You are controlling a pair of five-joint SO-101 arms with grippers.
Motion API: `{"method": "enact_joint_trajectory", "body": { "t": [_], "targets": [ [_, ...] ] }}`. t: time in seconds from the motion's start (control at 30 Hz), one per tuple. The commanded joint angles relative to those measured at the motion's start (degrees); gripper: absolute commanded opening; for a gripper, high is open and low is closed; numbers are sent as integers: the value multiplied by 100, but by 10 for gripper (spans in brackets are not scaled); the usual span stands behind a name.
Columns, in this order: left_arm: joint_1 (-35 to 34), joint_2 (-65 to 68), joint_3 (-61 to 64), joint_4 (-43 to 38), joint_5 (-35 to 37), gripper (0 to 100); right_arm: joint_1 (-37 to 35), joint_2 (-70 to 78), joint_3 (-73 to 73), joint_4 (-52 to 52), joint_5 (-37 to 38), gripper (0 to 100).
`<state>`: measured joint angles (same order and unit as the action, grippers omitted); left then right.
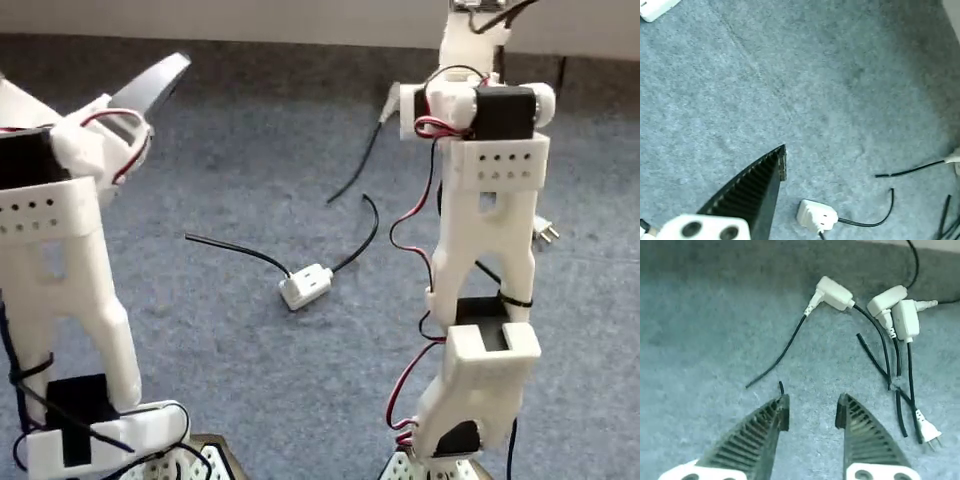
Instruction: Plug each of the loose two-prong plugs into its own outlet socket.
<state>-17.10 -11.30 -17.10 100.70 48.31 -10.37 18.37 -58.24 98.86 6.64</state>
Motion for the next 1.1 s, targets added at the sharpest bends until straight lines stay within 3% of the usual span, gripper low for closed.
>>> {"method": "enact_joint_trajectory", "body": {
  "t": [0.0, 0.17, 0.3, 0.6, 0.87, 1.07],
  "targets": [
    [-110, -215, 338, 9, -554, 701, -154, -171, 215, 224, 1116, 183],
    [-119, -198, 875, 9, -1213, 701, -444, -171, 1156, 224, 2400, 268],
    [-127, -198, 1174, -141, -1582, 701, -831, -171, 2062, 224, 3349, 272],
    [-127, -198, 1868, -800, -1644, 701, -1851, -558, 4330, 224, 6268, 272],
    [-119, -198, 1859, -800, -1644, 701, -2879, -673, 5349, 119, 6910, 272],
    [-110, -198, 1868, -800, -1635, 701, -3037, -426, 5701, -769, 6919, 272]
  ]
}}
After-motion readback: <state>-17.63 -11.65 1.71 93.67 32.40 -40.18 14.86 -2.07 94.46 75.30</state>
